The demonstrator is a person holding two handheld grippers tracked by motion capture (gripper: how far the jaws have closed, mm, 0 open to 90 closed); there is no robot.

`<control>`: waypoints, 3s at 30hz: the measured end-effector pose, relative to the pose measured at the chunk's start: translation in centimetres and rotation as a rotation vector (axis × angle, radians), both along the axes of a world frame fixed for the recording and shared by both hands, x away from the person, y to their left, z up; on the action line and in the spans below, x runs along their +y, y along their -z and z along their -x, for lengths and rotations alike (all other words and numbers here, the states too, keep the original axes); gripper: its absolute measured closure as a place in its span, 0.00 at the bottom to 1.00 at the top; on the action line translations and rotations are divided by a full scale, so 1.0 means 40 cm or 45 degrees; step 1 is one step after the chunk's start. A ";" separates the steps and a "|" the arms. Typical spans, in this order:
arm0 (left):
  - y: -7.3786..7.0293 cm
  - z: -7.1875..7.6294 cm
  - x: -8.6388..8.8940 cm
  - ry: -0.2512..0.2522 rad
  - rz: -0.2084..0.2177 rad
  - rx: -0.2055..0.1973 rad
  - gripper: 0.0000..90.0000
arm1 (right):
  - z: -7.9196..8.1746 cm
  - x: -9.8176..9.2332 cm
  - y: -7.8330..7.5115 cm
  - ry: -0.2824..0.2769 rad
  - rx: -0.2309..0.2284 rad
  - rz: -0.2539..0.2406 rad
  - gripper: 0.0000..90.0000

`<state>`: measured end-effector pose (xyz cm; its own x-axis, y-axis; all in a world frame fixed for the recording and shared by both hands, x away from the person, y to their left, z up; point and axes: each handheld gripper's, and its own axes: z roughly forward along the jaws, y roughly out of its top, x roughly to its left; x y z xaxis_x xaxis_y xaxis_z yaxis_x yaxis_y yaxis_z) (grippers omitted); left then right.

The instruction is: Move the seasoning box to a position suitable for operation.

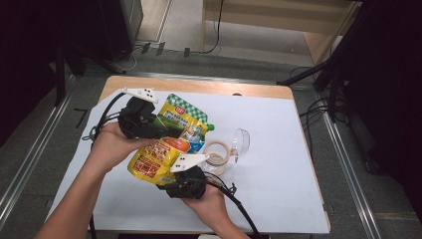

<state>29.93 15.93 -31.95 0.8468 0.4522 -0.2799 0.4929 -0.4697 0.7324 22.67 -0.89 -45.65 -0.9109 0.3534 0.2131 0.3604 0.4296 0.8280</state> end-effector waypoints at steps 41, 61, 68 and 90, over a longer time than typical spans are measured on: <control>0.086 -0.039 -0.051 -0.007 -0.062 0.368 0.83 | 0.023 0.018 0.032 -0.100 0.119 -0.004 0.75; 0.095 -0.061 -0.071 -0.027 -0.062 0.450 0.83 | 0.032 0.022 0.028 -0.057 0.087 0.026 0.71; 0.084 -0.059 -0.102 -0.053 -0.172 0.425 0.83 | 0.030 0.022 0.032 -0.059 0.144 -0.009 0.72; 0.102 -0.086 -0.134 -0.062 -0.237 0.539 0.86 | 0.038 0.026 0.024 -0.023 0.187 -0.009 0.75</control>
